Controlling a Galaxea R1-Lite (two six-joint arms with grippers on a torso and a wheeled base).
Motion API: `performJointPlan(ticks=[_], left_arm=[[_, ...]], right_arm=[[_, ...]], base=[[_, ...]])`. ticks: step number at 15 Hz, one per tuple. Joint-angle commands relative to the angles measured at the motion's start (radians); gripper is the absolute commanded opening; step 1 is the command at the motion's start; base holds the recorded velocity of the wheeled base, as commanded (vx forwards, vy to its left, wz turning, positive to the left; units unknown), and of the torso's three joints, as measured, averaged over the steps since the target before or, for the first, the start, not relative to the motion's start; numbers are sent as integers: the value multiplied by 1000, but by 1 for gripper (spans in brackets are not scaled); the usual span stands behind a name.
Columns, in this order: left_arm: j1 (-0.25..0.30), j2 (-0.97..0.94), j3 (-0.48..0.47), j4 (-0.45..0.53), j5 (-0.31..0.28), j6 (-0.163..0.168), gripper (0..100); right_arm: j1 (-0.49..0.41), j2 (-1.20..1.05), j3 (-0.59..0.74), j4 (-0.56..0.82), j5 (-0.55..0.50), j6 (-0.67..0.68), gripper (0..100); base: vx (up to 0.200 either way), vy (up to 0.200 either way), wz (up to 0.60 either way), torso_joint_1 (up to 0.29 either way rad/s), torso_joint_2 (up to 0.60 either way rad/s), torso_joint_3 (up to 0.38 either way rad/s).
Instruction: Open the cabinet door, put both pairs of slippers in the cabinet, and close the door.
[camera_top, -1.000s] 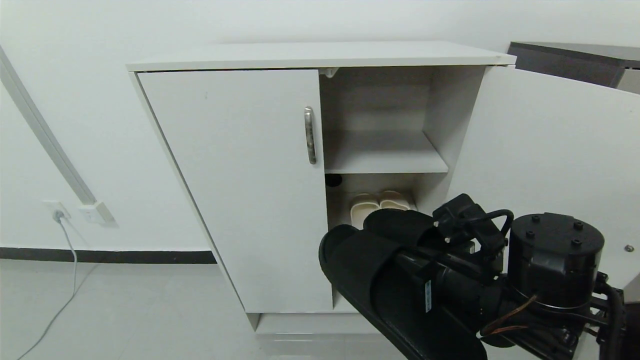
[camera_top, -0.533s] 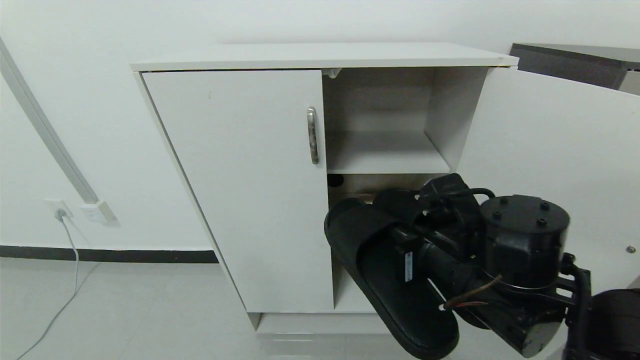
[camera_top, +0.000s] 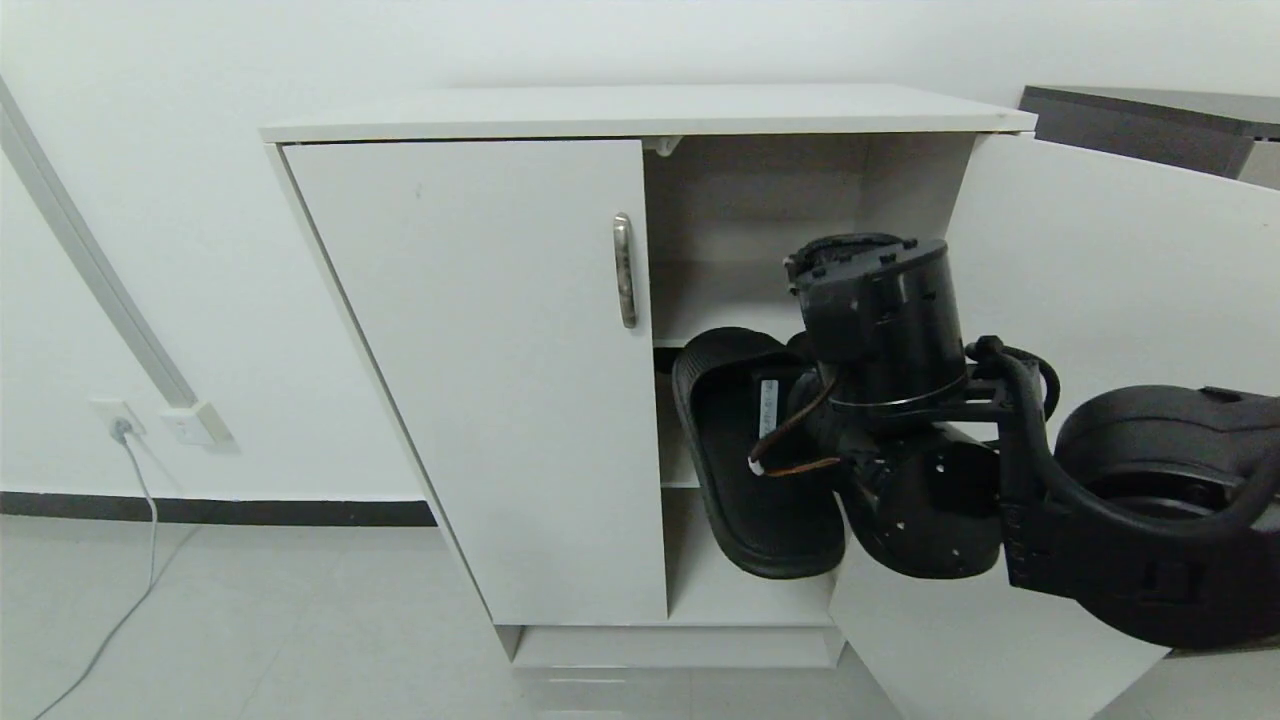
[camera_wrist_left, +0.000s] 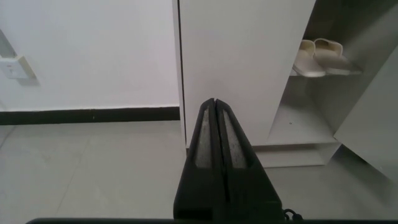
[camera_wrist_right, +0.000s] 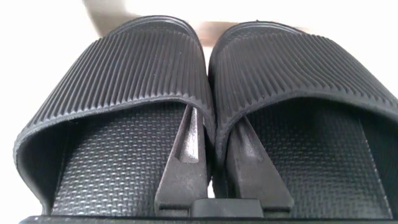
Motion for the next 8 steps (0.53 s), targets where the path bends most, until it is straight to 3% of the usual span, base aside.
performJointPlan(ticks=[1, 8], left_arm=[[0, 1, 0, 0, 0, 0, 0], [0, 1, 0, 0, 0, -2, 0]], right_arm=[[-13, 43, -52, 0, -7, 4, 0], [-33, 58, -58, -3, -6, 8, 0]], base=[[0, 0, 0, 0, 0, 0], [0, 0, 0, 0, 0, 0]])
